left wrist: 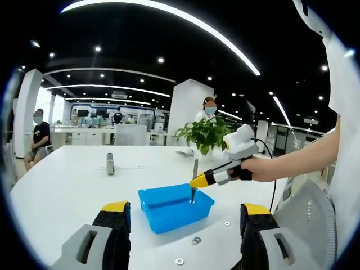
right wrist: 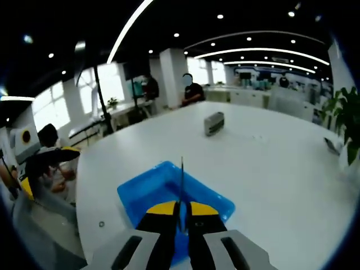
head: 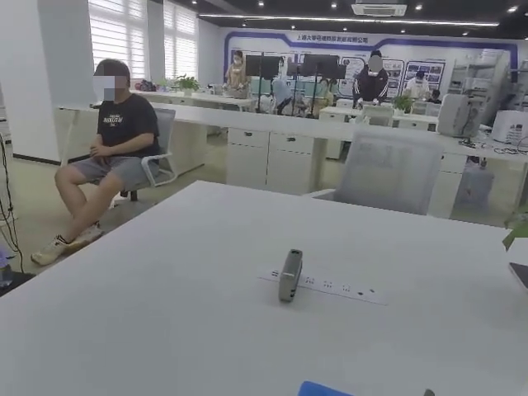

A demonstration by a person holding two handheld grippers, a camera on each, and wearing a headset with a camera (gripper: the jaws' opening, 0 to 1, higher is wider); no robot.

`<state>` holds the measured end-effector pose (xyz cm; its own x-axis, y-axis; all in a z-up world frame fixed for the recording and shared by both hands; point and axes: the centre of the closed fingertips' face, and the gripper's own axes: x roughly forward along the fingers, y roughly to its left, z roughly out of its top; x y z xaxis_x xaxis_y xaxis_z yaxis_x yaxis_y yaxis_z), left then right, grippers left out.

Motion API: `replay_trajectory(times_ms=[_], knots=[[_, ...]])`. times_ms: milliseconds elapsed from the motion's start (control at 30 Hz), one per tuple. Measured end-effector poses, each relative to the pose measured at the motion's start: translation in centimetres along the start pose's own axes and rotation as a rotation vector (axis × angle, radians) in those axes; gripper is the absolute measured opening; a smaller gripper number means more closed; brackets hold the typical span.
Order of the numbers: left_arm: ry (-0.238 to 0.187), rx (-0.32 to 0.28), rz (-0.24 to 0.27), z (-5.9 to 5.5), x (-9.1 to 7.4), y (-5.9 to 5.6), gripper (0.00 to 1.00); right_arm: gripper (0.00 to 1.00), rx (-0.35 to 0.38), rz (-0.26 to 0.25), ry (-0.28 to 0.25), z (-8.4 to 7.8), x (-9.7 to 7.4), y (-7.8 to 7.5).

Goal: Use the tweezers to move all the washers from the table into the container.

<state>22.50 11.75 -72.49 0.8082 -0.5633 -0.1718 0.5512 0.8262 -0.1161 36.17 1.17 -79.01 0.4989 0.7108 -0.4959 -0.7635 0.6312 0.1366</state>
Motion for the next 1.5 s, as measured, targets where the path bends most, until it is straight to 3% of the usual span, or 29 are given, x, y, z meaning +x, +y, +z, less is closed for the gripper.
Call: replay_trajectory(times_ms=[200,467,633,767,1100,1333,1500], knots=[[-0.001,-0.008,-0.005,0.0,0.0,-0.1,0.81,0.03,-0.042,-0.025,0.02,-1.2,0.6,-0.5],[-0.005,-0.022,0.004,0.0,-0.1,0.1,0.81,0.03,-0.053,-0.011,0.017,-2.0,1.0,-0.4],[-0.018,-0.032,-0.004,0.2,-0.1,-0.1,0.84,0.04,-0.052,-0.008,0.004,-1.8,0.9,-0.6],[-0.024,-0.036,0.001,0.3,-0.1,0.1,0.85,0.04,-0.04,-0.01,-0.037,-0.7,0.4,-0.6],[-0.029,-0.051,0.002,0.4,-0.2,0.2,0.85,0.04,-0.009,-0.006,-0.121,1.8,-2.6,0.9],[-0.013,-0.042,-0.005,0.1,-0.1,0.0,0.84,0.04,0.026,-0.013,-0.156,1.6,-5.5,1.9],[-0.008,-0.042,-0.004,0.0,-0.1,0.1,0.83,0.04,0.069,-0.028,-0.16,0.3,-7.2,2.6]])
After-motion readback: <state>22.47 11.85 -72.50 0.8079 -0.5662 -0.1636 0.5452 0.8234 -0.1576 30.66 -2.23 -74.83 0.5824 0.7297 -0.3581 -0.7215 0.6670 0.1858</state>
